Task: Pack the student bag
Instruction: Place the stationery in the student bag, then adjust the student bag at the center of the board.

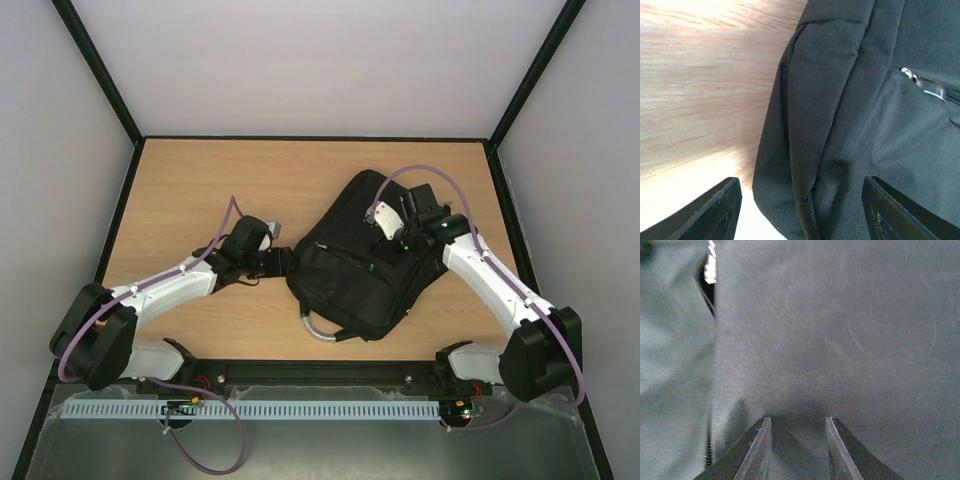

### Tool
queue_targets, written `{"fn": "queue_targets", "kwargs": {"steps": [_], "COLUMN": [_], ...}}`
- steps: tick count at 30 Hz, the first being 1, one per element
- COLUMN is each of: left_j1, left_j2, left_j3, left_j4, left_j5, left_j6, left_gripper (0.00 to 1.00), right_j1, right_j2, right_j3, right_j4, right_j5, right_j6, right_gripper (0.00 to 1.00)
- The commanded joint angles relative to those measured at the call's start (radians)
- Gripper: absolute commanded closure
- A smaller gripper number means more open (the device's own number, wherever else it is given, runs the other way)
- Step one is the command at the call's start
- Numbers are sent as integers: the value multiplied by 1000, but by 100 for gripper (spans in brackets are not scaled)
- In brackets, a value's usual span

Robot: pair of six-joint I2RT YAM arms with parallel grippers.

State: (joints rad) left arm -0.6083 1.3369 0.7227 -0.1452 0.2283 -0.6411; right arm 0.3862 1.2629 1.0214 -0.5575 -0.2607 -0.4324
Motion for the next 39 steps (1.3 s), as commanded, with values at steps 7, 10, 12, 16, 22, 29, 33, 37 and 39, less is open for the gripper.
{"fn": "queue_targets", "kwargs": {"steps": [7, 10, 12, 16, 22, 29, 33, 37, 39], "left_j1": [-73, -109, -145, -252, -493, -608, -554, -318, -209], "left_j2": [5, -12, -33, -76, -138, -255, -402, -421, -381], "left_j3": [-92, -113, -130, -175, -258, -185, -167, -175, -169], "left_j4": [167, 203, 210, 243, 315, 13, -78, -26, 28], "left_j5": [60, 42, 8, -73, -223, -378, -448, -289, -163], "left_j6": [-37, -59, -76, -135, -293, -383, -381, -305, -259], "left_gripper": [50, 77, 87, 97, 96, 48, 40, 36, 35], "right_j1": [3, 3, 3, 3, 4, 3, 5, 8, 12], "right_j2": [109, 129, 144, 194, 277, 119, 30, 53, 67], "right_j3": [-117, -133, -137, -124, -45, 116, 185, 206, 189], "right_j4": [76, 100, 112, 135, 126, -43, -136, -251, -274], "right_j5": [178, 211, 227, 246, 225, 145, 38, -143, -262], "right_j6": [-17, -31, -40, -49, -33, 43, 84, 138, 166], "right_gripper": [69, 69, 69, 70, 71, 68, 64, 65, 65]}}
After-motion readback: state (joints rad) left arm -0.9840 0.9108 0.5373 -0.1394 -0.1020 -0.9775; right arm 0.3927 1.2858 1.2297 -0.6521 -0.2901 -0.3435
